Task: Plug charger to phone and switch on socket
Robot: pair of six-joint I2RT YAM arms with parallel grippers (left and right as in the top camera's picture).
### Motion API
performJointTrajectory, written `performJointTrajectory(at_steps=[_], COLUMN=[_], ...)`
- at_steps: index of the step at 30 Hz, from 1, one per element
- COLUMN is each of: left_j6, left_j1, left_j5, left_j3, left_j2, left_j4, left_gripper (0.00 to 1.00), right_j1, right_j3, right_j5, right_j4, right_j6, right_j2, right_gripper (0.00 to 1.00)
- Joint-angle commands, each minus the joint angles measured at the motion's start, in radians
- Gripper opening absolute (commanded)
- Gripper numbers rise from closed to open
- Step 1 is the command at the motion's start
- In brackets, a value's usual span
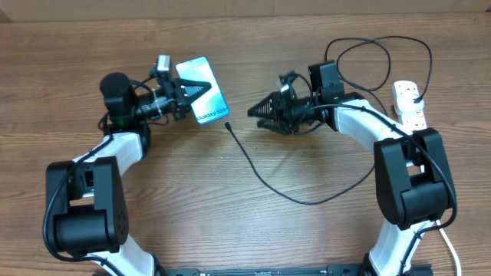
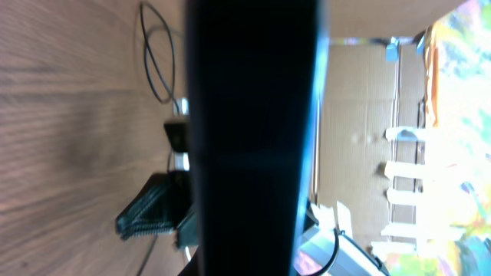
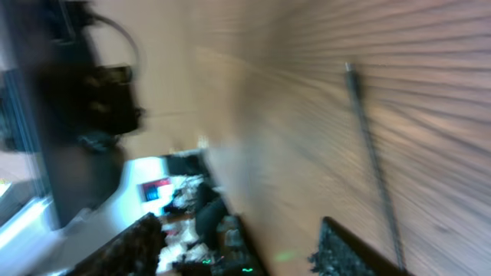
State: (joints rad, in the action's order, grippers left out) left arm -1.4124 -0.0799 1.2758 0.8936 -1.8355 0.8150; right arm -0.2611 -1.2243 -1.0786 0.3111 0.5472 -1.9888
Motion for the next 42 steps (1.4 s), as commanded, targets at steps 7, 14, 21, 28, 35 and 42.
performJointTrajectory(at_steps=[7, 14, 21, 28, 35, 42], left_j6=[0.175, 0.243, 0.246, 0.254, 0.263, 0.266], left_j1=[-0.021, -0.058, -0.139, -0.177, -0.177, -0.177], left_j5=[-0.005, -0.105, -0.092, -0.053, -0.053, -0.055], left_j3=[0.012, 0.012, 0.012, 0.012, 0.012, 0.012], left_j2=[0.010, 0.010, 0.010, 0.010, 0.010, 0.010], left_j4=[-0.125, -0.259, -0.269, -0.269, -0.269, -0.269], left_gripper=[0.04, 0.04, 0.04, 0.04, 0.04, 0.04], right_j1=[-0.018, -0.166, -0.384, -0.446, -0.453, -0.461], right_j3=[-0.016, -0.016, -0.013, -0.013, -0.013, -0.013], right_j5=[0.435, 0.769, 1.087, 1.212, 1.209, 1.155], right_j4=[0.175, 0.243, 0.212, 0.090, 0.013, -0.044], right_j6=[-0.217, -0.398, -0.521, -0.526, -0.526, -0.526], right_j2=[0.125, 0.227, 0.204, 0.127, 0.034, -0.013], right_gripper=[0.74, 0.74, 0.74, 0.73, 0.68, 0.64])
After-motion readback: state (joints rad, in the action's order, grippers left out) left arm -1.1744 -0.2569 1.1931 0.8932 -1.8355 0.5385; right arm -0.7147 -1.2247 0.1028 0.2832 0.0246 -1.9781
